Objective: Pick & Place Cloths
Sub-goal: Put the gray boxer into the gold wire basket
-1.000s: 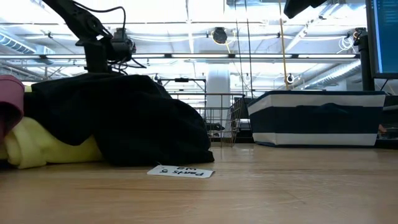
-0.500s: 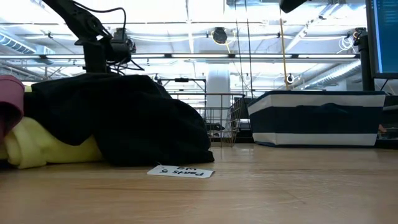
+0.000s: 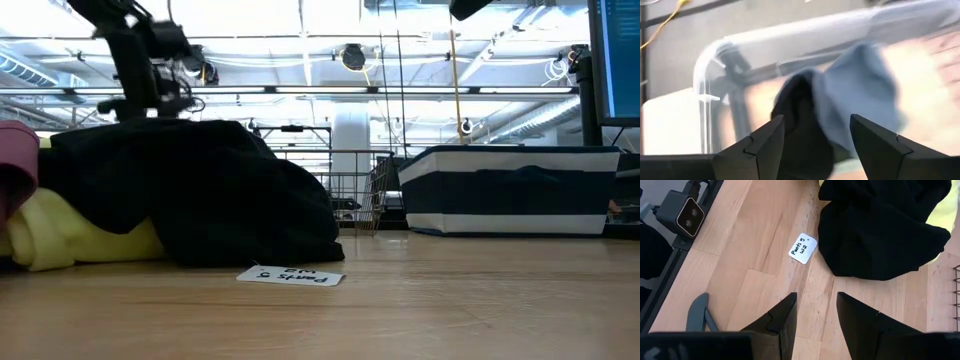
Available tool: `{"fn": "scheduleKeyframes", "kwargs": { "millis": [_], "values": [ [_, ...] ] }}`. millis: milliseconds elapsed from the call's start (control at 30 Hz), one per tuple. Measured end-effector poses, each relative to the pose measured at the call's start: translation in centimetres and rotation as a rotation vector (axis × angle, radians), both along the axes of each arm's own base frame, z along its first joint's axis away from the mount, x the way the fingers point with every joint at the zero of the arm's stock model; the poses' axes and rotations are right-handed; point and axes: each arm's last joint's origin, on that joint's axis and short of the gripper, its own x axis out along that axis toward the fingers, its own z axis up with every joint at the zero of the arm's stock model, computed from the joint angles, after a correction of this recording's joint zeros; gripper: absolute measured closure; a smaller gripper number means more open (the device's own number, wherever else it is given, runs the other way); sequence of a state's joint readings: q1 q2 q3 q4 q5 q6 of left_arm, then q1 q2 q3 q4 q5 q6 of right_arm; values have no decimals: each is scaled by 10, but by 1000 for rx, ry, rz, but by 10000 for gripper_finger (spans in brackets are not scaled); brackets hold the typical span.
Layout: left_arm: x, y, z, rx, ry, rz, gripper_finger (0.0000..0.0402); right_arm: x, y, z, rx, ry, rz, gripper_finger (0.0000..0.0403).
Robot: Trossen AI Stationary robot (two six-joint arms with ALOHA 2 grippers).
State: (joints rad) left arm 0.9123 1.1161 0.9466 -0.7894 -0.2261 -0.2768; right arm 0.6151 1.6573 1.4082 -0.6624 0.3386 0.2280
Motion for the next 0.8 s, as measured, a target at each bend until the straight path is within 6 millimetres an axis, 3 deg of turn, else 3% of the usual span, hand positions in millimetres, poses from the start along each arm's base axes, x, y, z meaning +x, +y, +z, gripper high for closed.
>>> {"fn": "scheduleKeyframes", "kwargs": {
  "millis": [367, 667, 800],
  "values": [
    [-4, -68, 44, 85, -300, -375, 172, 1, 1, 1, 9, -13, 0, 273],
    [9, -116, 52, 56, -386, -686, 172, 2, 1, 1, 14, -19, 0, 273],
    [18, -135, 51, -5, -410, -748, 172, 2, 1, 1, 14, -19, 0, 273]
  ]
}}
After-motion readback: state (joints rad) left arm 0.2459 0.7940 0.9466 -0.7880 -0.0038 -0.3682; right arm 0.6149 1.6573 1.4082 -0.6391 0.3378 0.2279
